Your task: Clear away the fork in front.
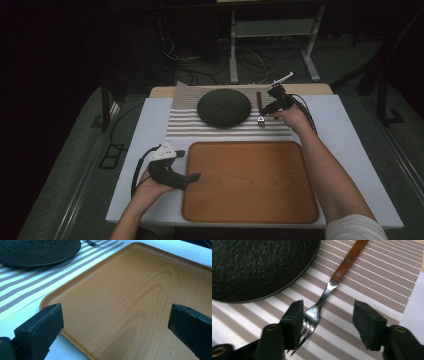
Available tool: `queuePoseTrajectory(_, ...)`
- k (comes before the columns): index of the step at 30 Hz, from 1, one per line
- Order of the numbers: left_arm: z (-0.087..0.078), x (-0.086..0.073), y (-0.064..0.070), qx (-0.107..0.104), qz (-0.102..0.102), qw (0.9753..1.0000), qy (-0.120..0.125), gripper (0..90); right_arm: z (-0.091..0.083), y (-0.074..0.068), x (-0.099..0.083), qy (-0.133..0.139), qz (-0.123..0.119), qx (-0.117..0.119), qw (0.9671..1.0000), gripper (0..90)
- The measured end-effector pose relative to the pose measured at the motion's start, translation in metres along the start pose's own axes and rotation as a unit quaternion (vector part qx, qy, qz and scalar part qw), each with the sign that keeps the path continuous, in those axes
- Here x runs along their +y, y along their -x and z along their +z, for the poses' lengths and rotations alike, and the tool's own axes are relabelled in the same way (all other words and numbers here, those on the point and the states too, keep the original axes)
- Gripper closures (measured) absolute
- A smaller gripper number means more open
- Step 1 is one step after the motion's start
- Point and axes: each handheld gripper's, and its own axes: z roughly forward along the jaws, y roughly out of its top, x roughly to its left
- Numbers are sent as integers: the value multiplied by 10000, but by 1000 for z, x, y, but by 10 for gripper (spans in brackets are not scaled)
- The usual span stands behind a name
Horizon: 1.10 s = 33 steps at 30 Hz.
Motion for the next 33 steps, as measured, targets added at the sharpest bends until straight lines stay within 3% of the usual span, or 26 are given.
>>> queuePoseTrajectory(14,1,0,-1,-44,-20,10000,7,0,30,6,33,-418,342,-155,9984,494)
queuePoseTrajectory(33,1,-1,-3,-57,-33,10000,11,0,56,10,49,-798,532,-384,9946,583)
